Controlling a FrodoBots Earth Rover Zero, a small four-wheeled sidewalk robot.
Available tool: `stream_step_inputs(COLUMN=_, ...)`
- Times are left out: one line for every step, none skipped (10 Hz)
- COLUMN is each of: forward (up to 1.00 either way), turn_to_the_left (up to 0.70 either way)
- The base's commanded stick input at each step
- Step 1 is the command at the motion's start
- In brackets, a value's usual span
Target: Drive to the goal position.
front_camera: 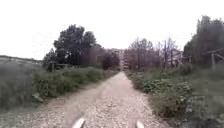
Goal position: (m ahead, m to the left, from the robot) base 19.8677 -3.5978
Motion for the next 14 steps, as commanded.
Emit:
stream_step_inputs(forward=0.70, turn_to_the_left=0.00)
stream_step_inputs(forward=0.70, turn_to_the_left=0.00)
stream_step_inputs(forward=0.70, turn_to_the_left=0.00)
stream_step_inputs(forward=0.70, turn_to_the_left=0.00)
stream_step_inputs(forward=0.70, turn_to_the_left=0.00)
stream_step_inputs(forward=0.70, turn_to_the_left=0.00)
stream_step_inputs(forward=0.70, turn_to_the_left=0.00)
stream_step_inputs(forward=0.70, turn_to_the_left=0.00)
stream_step_inputs(forward=0.70, turn_to_the_left=0.00)
stream_step_inputs(forward=0.70, turn_to_the_left=0.00)
stream_step_inputs(forward=0.70, turn_to_the_left=0.00)
stream_step_inputs(forward=0.70, turn_to_the_left=0.00)
stream_step_inputs(forward=0.70, turn_to_the_left=0.00)
stream_step_inputs(forward=0.70, turn_to_the_left=0.00)
